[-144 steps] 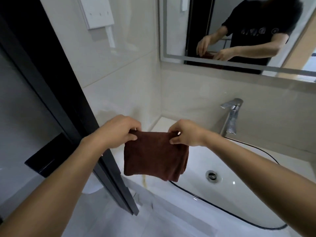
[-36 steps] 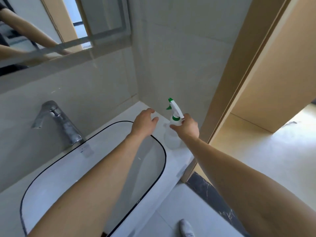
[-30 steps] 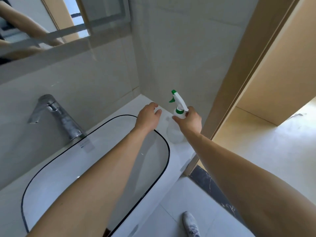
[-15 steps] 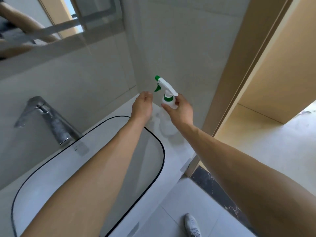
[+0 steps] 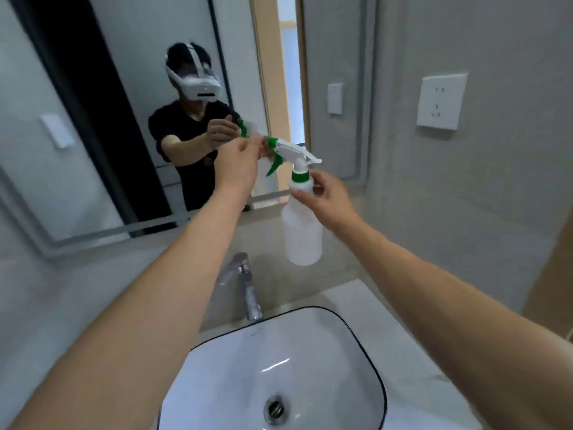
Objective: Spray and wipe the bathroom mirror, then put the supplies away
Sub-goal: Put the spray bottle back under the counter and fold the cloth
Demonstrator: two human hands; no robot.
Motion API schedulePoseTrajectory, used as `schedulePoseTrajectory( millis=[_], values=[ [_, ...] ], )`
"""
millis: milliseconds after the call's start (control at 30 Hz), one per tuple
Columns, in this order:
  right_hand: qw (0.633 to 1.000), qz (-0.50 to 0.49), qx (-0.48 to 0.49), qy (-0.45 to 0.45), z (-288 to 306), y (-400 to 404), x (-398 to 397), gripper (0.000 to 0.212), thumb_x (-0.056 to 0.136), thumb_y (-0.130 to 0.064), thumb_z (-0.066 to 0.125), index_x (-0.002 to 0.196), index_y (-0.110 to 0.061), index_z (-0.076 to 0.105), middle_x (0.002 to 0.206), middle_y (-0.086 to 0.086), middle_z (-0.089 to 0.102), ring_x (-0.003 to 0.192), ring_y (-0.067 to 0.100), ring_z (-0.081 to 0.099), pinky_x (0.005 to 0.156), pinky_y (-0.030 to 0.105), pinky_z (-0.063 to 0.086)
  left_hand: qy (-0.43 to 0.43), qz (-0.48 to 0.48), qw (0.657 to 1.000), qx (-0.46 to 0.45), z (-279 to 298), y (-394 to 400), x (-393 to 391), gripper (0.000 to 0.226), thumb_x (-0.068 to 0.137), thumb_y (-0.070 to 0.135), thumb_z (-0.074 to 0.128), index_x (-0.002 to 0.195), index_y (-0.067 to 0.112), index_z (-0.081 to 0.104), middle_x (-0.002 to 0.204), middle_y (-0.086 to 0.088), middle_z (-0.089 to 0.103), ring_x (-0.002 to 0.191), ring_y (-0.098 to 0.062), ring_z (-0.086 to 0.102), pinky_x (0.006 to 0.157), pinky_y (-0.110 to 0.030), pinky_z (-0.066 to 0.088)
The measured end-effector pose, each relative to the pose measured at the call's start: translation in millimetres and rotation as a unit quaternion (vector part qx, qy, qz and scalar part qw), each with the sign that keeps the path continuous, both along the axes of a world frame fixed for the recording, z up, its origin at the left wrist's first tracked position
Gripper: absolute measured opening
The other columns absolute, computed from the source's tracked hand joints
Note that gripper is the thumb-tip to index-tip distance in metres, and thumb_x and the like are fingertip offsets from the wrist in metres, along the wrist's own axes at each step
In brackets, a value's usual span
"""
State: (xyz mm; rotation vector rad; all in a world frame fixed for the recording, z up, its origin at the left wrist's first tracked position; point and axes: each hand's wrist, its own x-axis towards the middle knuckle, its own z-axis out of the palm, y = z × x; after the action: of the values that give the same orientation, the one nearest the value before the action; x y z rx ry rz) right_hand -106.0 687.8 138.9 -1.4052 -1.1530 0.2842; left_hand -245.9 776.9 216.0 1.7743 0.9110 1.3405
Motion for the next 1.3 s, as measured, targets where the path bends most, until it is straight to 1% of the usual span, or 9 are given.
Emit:
schedulePoseTrajectory(
  millis=[167, 267, 367, 500, 600, 833, 1100, 1200, 1300],
  values=[
    [0.986, 0.165, 0.014, -0.017, 51.9, 29.6, -52.4, 0.042, 0.090, -0.029, 0.075, 0.128, -0.017, 0.063, 0.117, 0.001, 0.071, 0.105, 0.019, 0.068, 0.094, 0.044, 0.057, 0.004, 0.082, 0.994, 0.069, 60.0, -3.0, -76.4, 0.045, 0.091, 0.046, 0.056, 0.077, 0.006, 0.072, 0.077, -0.009, 0.071, 0.074, -0.024, 0.065, 0.081, -0.045, 0.054],
    [0.967, 0.253, 0.026, -0.018, 74.9, 37.1, -85.5, 0.037, 0.093, -0.025, 0.071, 0.128, -0.019, 0.063, 0.115, 0.001, 0.072, 0.104, 0.017, 0.070, 0.090, 0.039, 0.058, 0.012, 0.123, 0.988, 0.094, 80.6, -10.7, -119.0, 0.038, 0.093, 0.041, 0.059, 0.075, 0.009, 0.071, 0.069, 0.000, 0.068, 0.066, -0.015, 0.060, 0.071, -0.037, 0.053],
    [0.947, 0.319, 0.036, -0.023, 88.9, 44.1, -112.1, 0.028, 0.094, -0.023, 0.070, 0.121, -0.026, 0.067, 0.116, 0.000, 0.074, 0.106, 0.017, 0.071, 0.090, 0.034, 0.058, 0.014, 0.149, 0.984, 0.096, 93.9, -19.4, -153.7, 0.036, 0.094, 0.036, 0.061, 0.069, 0.012, 0.068, 0.065, 0.002, 0.064, 0.059, -0.009, 0.055, 0.061, -0.027, 0.043],
    [0.925, 0.376, 0.041, -0.034, 100.5, 46.3, -139.0, 0.021, 0.096, -0.020, 0.067, 0.116, -0.028, 0.068, 0.109, -0.006, 0.076, 0.101, 0.008, 0.072, 0.075, 0.017, 0.056, 0.022, 0.170, 0.981, 0.095, 104.4, -27.6, -188.9, 0.037, 0.093, 0.036, 0.064, 0.065, 0.013, 0.067, 0.057, 0.005, 0.061, 0.054, -0.009, 0.050, 0.062, -0.027, 0.041],
    [0.915, 0.401, 0.041, -0.040, 106.7, 46.8, -152.0, 0.020, 0.096, -0.018, 0.066, 0.113, -0.028, 0.069, 0.104, -0.011, 0.077, 0.099, 0.005, 0.072, 0.073, 0.015, 0.055, 0.011, 0.171, 0.982, 0.074, 108.9, -32.5, -206.2, 0.035, 0.092, 0.035, 0.067, 0.068, 0.010, 0.067, 0.060, 0.000, 0.060, 0.051, -0.012, 0.046, 0.055, -0.028, 0.040],
    [0.905, 0.420, 0.050, -0.038, 112.4, 53.9, -156.6, 0.023, 0.095, -0.021, 0.068, 0.116, -0.028, 0.070, 0.113, -0.003, 0.076, 0.107, 0.012, 0.071, 0.093, 0.031, 0.054, 0.027, 0.162, 0.985, 0.061, 114.8, -37.7, -215.1, 0.034, 0.095, 0.031, 0.064, 0.070, 0.008, 0.067, 0.064, -0.001, 0.062, 0.050, -0.007, 0.049, 0.051, -0.023, 0.042],
    [0.909, 0.413, 0.042, -0.031, 128.4, 53.5, -143.3, 0.024, 0.096, -0.018, 0.066, 0.118, -0.027, 0.068, 0.108, -0.007, 0.077, 0.099, 0.004, 0.071, 0.078, 0.019, 0.054, 0.020, 0.141, 0.986, 0.090, 126.5, -32.0, -203.5, 0.031, 0.097, 0.026, 0.062, 0.084, -0.002, 0.070, 0.067, -0.001, 0.061, 0.054, -0.006, 0.050, 0.056, -0.021, 0.044],
    [0.911, 0.411, 0.040, -0.015, 135.7, 50.1, -138.2, 0.025, 0.097, -0.012, 0.063, 0.122, -0.017, 0.066, 0.092, -0.022, 0.075, 0.085, -0.006, 0.069, 0.066, 0.010, 0.051, 0.043, 0.118, 0.985, 0.119, 131.7, -31.4, -200.3, 0.032, 0.099, 0.023, 0.059, 0.093, -0.007, 0.066, 0.071, 0.001, 0.059, 0.059, -0.004, 0.053, 0.062, -0.023, 0.047],
    [0.911, 0.411, 0.041, -0.010, 138.7, 47.0, -132.8, 0.029, 0.099, -0.011, 0.061, 0.127, -0.006, 0.063, 0.081, -0.026, 0.071, 0.074, -0.008, 0.065, 0.059, 0.007, 0.046, 0.052, 0.086, 0.983, 0.152, 133.9, -32.5, -198.5, 0.020, 0.099, 0.018, 0.057, 0.090, 0.001, 0.064, 0.078, -0.004, 0.059, 0.069, -0.011, 0.053, 0.068, -0.024, 0.048]
  ],
)
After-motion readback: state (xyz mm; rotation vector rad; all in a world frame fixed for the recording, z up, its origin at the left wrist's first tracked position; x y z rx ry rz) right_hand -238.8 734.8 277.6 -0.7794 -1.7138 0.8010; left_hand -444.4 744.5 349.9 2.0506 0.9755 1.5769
